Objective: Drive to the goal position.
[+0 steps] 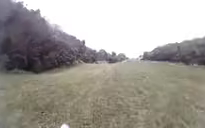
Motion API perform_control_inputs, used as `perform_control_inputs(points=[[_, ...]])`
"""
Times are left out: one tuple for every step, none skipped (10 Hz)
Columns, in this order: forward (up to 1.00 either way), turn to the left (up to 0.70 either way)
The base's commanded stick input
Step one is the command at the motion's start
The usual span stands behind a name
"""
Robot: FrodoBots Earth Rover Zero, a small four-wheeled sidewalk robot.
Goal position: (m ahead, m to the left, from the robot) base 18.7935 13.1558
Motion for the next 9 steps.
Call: perform_control_inputs(points=[[1.0, 0.0], [1.0, 0.0], [1.0, 0.0], [1.0, -0.12], [1.0, -0.15], [1.0, 0.0], [1.0, 0.0], [1.0, 0.0], [1.0, 0.0]])
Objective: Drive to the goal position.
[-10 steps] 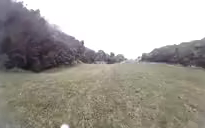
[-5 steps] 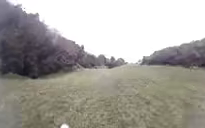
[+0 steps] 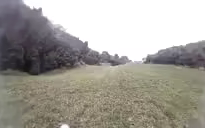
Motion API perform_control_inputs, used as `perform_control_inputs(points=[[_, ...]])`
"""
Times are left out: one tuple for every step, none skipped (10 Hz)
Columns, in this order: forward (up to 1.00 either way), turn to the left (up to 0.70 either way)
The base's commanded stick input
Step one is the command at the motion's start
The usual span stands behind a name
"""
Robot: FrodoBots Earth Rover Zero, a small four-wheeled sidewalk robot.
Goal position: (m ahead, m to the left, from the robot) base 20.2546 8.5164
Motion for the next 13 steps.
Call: perform_control_inputs(points=[[1.0, 0.0], [1.0, 0.0], [1.0, 0.0], [1.0, 0.0], [1.0, 0.0], [1.0, -0.01], [1.0, -0.02], [1.0, -0.31], [1.0, -0.21], [1.0, 0.0], [1.0, 0.0], [1.0, 0.0], [1.0, -0.1]])
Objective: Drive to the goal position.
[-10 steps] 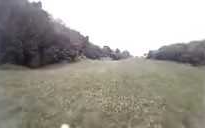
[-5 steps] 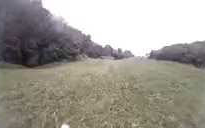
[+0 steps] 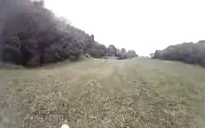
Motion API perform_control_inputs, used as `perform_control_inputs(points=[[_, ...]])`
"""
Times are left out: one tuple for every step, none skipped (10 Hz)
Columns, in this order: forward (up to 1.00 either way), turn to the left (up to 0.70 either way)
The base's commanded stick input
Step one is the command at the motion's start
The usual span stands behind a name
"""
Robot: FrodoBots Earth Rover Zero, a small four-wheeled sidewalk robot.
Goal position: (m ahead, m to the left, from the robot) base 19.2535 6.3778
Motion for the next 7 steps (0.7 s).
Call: perform_control_inputs(points=[[1.0, -0.21], [1.0, -0.35], [1.0, -0.36], [1.0, -0.36], [1.0, -0.36], [1.0, -0.36], [1.0, -0.38]])
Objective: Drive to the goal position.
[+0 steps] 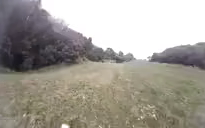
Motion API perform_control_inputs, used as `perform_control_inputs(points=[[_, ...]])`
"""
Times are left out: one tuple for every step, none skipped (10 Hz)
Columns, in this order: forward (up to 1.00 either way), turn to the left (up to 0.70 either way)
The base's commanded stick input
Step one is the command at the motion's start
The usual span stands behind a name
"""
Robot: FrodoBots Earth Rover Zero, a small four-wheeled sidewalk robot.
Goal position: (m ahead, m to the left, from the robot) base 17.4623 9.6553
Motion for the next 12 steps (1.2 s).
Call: perform_control_inputs(points=[[1.0, -0.39], [1.0, -0.39], [1.0, -0.39], [1.0, -0.4], [1.0, -0.4], [1.0, -0.07], [1.0, -0.03], [1.0, 0.0], [1.0, 0.0], [1.0, 0.0], [1.0, 0.0], [1.0, 0.0]])
